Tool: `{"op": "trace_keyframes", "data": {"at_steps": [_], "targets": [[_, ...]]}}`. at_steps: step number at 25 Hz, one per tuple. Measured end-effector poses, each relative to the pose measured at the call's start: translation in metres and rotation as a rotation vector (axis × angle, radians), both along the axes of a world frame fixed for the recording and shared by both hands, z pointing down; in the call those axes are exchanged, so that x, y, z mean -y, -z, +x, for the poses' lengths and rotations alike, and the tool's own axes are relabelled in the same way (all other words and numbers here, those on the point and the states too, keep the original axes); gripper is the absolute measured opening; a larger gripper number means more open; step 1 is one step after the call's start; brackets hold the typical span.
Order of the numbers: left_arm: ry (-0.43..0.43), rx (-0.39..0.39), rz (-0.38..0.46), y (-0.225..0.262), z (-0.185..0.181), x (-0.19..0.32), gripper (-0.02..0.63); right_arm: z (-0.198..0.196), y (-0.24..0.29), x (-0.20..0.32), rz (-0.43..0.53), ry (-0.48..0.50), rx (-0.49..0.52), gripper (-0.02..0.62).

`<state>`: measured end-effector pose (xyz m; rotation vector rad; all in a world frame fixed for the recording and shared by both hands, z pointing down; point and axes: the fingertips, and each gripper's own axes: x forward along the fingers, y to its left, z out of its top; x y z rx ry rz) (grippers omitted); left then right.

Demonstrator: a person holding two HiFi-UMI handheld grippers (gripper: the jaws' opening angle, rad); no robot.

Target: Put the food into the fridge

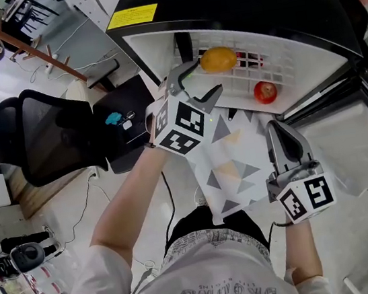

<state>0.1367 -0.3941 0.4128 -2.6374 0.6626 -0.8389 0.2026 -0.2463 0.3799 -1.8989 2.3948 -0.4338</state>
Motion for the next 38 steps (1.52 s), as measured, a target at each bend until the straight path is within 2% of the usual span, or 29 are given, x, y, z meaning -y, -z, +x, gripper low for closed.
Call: {"op": "trace_keyframes", "data": {"at_steps": [9, 23, 38], "targets": [[0.017, -0.112, -0.046, 0.027, -0.023, -0.031, 0.282, -0.012, 0.019, -0.003, 0.016, 0.014, -0.025, 0.002], [0.072, -0.292, -0.051, 0.057, -0.065, -0.074, 0.135, -0.034, 0.042, -0.012, 0.038, 0.024, -0.054, 0.002], [0.084, -0.355, -0.072, 0.063, -0.103, -0.104, 0.052, -0.062, 0.053, -0.026, 0.050, 0.024, -0.073, 0.003]]}}
